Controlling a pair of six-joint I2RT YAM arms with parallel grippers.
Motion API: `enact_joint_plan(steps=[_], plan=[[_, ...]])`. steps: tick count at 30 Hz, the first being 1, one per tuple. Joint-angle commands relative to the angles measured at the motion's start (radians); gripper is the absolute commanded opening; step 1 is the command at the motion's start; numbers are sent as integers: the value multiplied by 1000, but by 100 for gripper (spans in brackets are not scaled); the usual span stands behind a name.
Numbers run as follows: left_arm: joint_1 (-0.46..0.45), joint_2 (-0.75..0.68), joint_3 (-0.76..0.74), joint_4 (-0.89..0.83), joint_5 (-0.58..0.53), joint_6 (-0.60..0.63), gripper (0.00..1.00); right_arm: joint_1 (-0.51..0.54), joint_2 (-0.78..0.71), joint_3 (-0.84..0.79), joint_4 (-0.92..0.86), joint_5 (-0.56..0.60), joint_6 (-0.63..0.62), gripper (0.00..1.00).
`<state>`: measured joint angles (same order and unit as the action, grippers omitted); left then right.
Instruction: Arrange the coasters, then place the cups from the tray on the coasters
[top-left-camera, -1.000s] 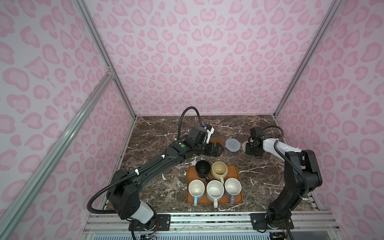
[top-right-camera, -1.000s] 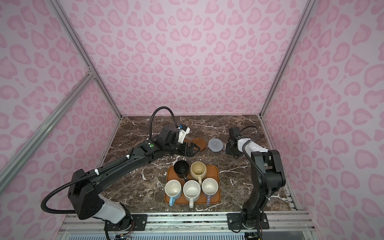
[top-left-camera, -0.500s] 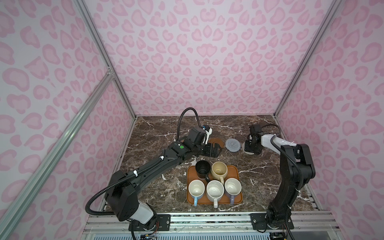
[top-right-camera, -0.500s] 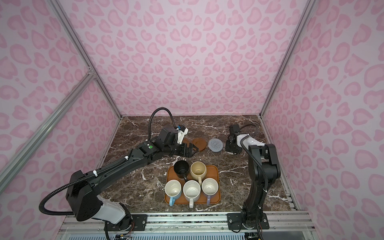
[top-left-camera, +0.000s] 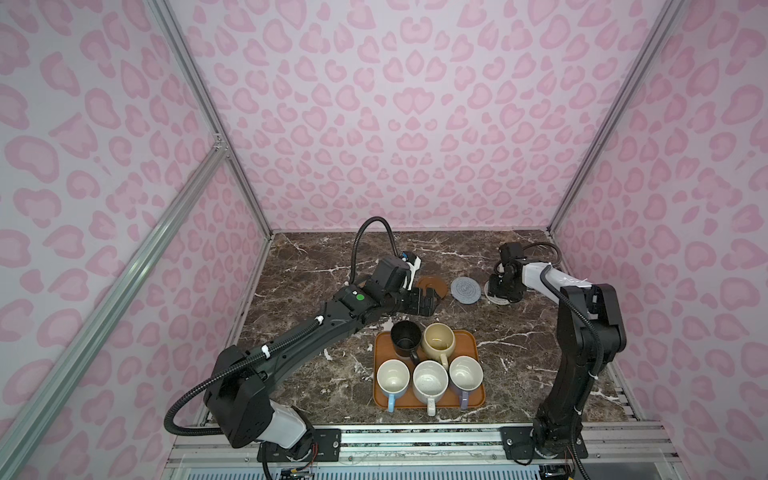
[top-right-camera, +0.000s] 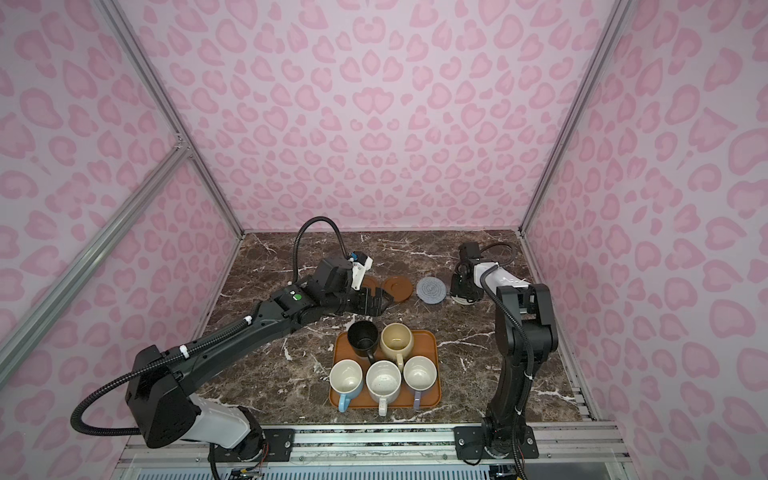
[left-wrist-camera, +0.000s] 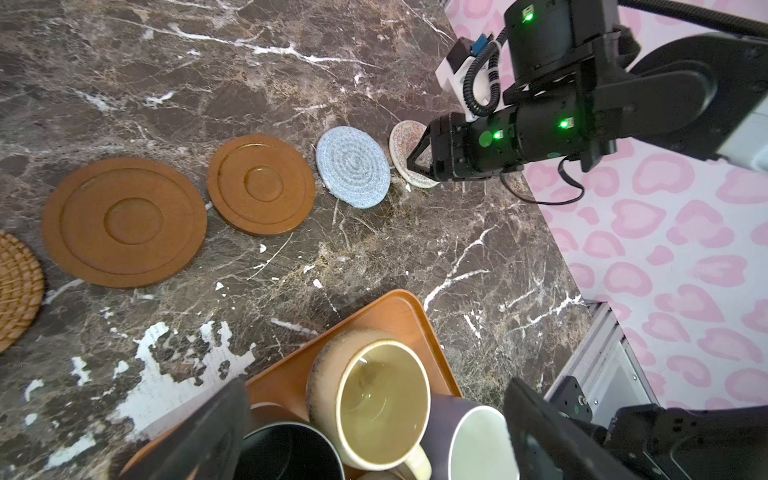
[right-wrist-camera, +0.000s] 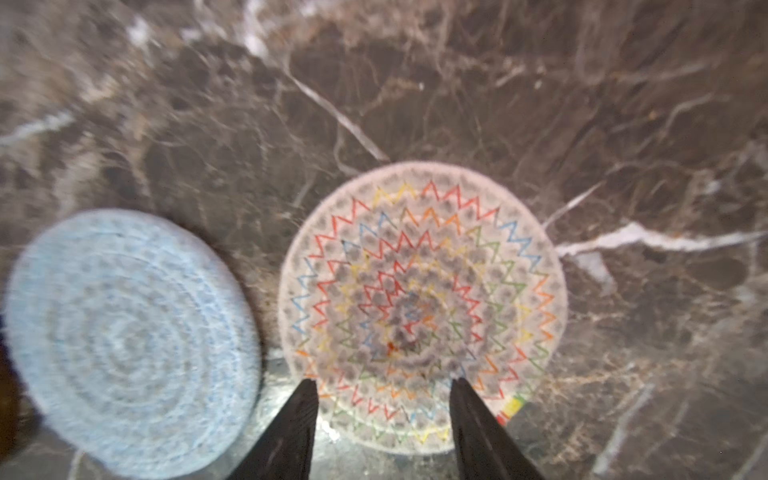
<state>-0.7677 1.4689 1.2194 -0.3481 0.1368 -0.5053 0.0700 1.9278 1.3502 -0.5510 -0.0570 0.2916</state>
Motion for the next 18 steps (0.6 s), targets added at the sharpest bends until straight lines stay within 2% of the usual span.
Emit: enact_joint_plan(steps=[1, 5, 14, 18], plan=[[1, -29, -8, -4, -46, -9, 97, 11, -34, 37, -45, -3, -29, 57], [1, -77, -36, -10, -55, -14, 97, 59, -145, 5, -66, 37, -45, 64], [2, -282, -170, -63, -153, -73, 97, 262, -561, -294, 1, 130, -30, 99], [1, -353, -236, -72, -213, -147, 97, 372, -776, -437, 48, 190, -24, 99]])
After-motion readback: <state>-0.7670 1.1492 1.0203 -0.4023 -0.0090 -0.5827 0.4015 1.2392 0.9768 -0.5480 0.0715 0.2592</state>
